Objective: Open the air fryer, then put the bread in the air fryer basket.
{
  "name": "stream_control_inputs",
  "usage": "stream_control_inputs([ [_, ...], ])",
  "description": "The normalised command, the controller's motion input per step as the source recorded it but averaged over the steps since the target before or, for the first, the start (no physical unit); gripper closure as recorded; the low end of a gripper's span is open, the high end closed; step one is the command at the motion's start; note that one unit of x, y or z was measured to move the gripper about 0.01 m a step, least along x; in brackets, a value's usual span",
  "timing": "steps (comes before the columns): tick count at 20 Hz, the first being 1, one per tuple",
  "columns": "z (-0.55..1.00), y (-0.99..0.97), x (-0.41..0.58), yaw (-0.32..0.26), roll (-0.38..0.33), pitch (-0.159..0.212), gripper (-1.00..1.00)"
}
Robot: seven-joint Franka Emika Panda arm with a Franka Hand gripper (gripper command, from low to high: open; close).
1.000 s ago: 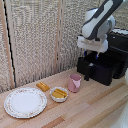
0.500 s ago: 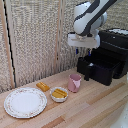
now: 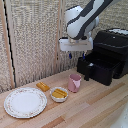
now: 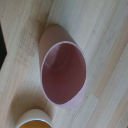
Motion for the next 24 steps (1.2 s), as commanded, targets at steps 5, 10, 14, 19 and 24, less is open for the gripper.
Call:
stream_control_inputs([
  [5, 0.00, 0.19, 0.399, 0.274, 0.050, 0.000, -1.00],
  [10, -0.01, 0.38, 0.433, 0.229, 0.069, 0.033, -1.00],
  [14, -0.24, 0.70, 0.313, 0.130, 0.052, 0.003, -1.00],
  [19, -0.29, 0.87, 0.249, 0.048, 0.070, -0.033, -1.00],
  [24, -0.06, 0.75, 0.324, 0.073, 0.116, 0.011, -1.00],
])
